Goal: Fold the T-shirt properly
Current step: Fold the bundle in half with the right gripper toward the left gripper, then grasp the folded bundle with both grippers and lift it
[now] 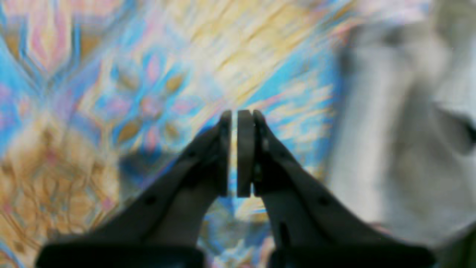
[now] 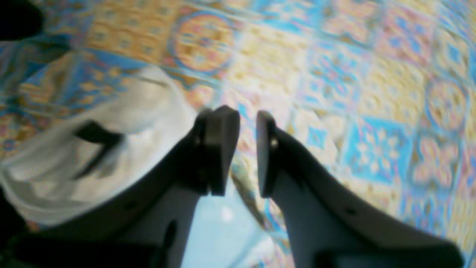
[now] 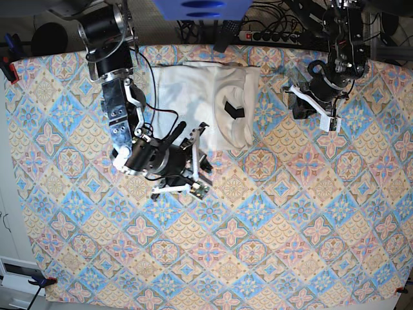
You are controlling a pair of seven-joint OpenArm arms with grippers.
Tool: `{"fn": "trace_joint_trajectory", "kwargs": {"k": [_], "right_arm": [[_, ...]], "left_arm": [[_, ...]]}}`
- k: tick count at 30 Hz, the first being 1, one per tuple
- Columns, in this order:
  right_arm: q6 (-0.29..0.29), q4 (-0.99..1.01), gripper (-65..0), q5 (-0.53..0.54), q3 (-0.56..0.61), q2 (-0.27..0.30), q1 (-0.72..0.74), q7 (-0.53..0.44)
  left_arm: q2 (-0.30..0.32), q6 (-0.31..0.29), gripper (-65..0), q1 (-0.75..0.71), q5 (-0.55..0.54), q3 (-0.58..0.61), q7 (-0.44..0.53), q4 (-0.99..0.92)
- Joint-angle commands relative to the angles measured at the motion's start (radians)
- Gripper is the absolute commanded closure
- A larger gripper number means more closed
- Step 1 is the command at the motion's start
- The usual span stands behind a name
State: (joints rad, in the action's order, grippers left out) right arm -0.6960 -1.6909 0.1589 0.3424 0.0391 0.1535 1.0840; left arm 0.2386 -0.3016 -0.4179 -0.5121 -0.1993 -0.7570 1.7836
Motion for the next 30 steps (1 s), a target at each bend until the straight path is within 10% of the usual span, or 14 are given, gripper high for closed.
{"fn": "trace_joint_trajectory", "kwargs": {"k": [1, 19, 30], "right_arm": [[-0.002, -0.013, -12.5, 0.005, -0.027, 0.015, -0.002, -0.009], [-0.002, -0.022, -12.5, 0.005, -0.283, 0.166, -0.039, -0.011], [-0.002, -0.024, -12.4, 0.005, -0.277, 0.161, -0.045, -0.005]], "left_arm": [[0.005, -0.003, -2.0, -0.022, -0.010, 0.014, 0.018, 0.075], [0.002, -0.003, -2.0, 0.006, 0.002, 0.466, 0.018, 0.246], [0.064, 0.005, -2.0, 0.000, 0.148, 0.472, 0.027, 0.043]]}}
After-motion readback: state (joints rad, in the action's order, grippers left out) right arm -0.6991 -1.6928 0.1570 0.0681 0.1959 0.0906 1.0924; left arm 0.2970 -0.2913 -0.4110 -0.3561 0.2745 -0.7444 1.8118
